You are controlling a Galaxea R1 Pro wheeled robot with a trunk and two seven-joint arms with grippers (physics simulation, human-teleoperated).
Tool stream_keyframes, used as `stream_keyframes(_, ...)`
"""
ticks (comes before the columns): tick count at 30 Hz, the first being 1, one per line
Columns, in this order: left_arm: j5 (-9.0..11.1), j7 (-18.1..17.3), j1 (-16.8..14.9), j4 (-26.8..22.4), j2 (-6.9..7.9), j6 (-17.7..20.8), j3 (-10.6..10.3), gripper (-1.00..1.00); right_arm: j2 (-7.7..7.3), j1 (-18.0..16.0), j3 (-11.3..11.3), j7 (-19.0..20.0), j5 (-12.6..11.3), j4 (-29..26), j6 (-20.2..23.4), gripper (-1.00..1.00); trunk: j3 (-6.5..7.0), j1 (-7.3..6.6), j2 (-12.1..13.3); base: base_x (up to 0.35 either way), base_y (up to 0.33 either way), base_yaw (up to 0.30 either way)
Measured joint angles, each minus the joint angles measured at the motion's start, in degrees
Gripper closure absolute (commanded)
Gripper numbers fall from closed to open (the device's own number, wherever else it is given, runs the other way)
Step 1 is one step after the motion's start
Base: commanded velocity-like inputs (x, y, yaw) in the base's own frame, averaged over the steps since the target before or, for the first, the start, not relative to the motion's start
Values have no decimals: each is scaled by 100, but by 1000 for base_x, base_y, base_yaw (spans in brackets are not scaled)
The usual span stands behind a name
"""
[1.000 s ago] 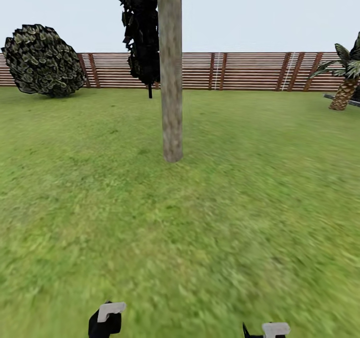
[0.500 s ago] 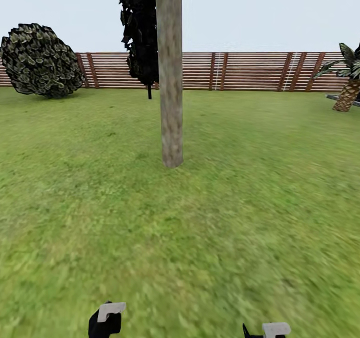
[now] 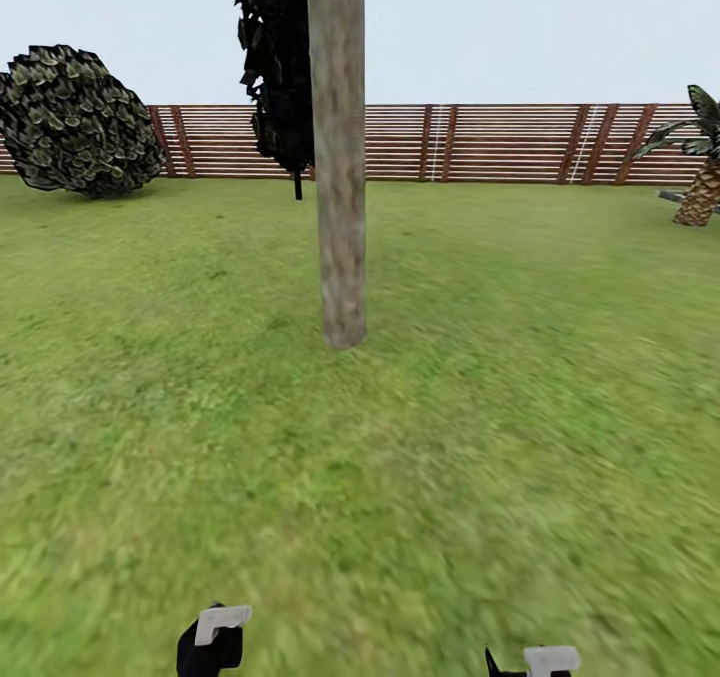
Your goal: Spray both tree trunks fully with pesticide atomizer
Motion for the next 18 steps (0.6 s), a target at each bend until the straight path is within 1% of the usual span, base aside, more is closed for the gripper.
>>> stream_keyframes(18, 0, 0, 2, 0, 0, 0, 0, 100, 0, 0, 0, 8, 2, -2, 2, -100, 0, 0, 0, 341, 0, 0)
